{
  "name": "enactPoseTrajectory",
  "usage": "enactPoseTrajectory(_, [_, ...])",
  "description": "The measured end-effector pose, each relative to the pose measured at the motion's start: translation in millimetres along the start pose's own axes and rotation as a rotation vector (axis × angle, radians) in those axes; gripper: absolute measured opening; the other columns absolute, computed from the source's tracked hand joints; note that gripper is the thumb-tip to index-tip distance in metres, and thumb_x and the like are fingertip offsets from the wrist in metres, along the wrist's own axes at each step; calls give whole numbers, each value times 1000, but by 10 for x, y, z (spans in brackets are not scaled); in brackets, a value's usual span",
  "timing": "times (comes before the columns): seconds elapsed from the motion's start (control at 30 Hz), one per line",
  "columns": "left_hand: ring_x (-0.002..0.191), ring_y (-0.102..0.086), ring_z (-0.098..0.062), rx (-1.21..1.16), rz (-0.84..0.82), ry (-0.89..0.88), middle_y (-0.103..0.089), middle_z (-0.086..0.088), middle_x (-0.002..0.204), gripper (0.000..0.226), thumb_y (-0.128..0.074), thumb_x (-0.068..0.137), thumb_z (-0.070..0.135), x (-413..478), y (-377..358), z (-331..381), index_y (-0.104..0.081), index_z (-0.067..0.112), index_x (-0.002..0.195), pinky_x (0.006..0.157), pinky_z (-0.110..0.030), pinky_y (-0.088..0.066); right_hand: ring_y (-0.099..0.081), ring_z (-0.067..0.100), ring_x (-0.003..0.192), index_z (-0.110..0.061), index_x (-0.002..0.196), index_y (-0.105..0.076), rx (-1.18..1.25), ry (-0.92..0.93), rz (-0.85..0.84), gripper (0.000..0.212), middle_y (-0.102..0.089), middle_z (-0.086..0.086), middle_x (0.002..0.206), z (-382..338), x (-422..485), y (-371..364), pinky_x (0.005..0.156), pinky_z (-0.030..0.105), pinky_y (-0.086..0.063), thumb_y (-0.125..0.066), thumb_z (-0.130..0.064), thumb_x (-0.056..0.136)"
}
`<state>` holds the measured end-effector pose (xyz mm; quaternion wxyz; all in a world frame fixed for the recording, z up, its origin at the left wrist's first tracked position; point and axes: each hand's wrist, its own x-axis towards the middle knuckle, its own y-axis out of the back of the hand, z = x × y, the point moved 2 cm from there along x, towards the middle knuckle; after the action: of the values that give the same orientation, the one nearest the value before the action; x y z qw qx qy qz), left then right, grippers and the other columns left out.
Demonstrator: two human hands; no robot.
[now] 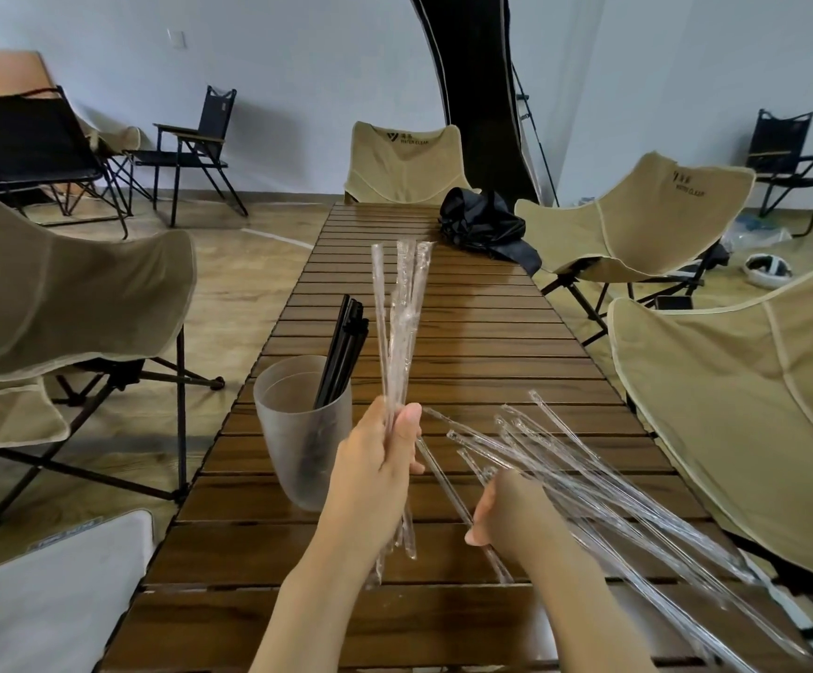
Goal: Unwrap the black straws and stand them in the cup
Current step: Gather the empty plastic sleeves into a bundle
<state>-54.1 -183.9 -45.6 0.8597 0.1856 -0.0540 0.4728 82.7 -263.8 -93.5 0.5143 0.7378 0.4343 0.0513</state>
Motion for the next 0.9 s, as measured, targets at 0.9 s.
enactPoseTrajectory(0.9, [74, -57, -2, -129, 92, 35, -59, 6, 80, 49, -65, 68, 49, 9, -104, -184, -61, 25, 110, 67, -10, -47, -53, -3, 58, -28, 76, -65, 517, 541, 124, 13, -63, -15, 65, -184, -155, 368, 56, 11, -41, -67, -19, 85])
